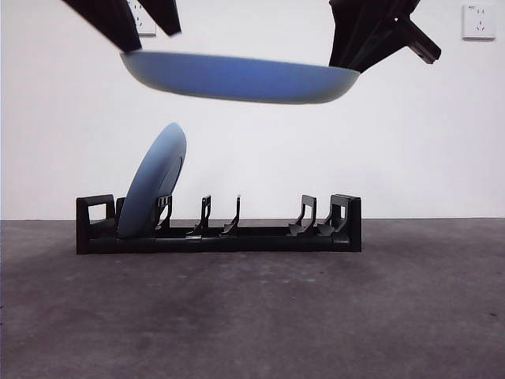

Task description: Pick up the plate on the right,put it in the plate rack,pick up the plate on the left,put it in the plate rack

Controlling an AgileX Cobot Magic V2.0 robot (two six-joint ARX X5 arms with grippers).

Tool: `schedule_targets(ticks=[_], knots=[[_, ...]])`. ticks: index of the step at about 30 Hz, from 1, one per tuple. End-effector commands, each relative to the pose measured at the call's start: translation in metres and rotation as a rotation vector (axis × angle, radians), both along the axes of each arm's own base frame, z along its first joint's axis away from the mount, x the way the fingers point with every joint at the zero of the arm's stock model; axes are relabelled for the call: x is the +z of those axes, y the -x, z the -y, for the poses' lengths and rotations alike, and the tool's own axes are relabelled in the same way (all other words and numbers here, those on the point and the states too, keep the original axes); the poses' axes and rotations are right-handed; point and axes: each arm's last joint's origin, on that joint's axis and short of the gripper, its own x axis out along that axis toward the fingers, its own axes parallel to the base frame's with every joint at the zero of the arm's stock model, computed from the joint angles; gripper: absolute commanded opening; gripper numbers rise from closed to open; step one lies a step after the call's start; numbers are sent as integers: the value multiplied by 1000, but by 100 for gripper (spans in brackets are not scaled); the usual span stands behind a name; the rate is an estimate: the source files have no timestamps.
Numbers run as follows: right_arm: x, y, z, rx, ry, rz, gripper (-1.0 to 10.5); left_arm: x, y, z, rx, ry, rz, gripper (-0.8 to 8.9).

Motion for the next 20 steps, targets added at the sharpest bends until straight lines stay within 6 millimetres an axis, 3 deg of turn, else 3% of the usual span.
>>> schedule_targets(ticks=[1, 3, 7, 20], knots=[[2, 3, 0, 17, -15, -2, -12, -4, -4, 5, -7, -43, 39, 433], [2, 5, 0, 20, -14, -10, -12, -6, -5, 6, 1, -55, 45, 383], [2, 5, 0, 24, -25, -15, -12, -6, -5, 6, -4, -60, 33, 164], [12, 10, 0, 59, -101, -12, -12, -10, -1, 3, -33, -85, -37, 152]])
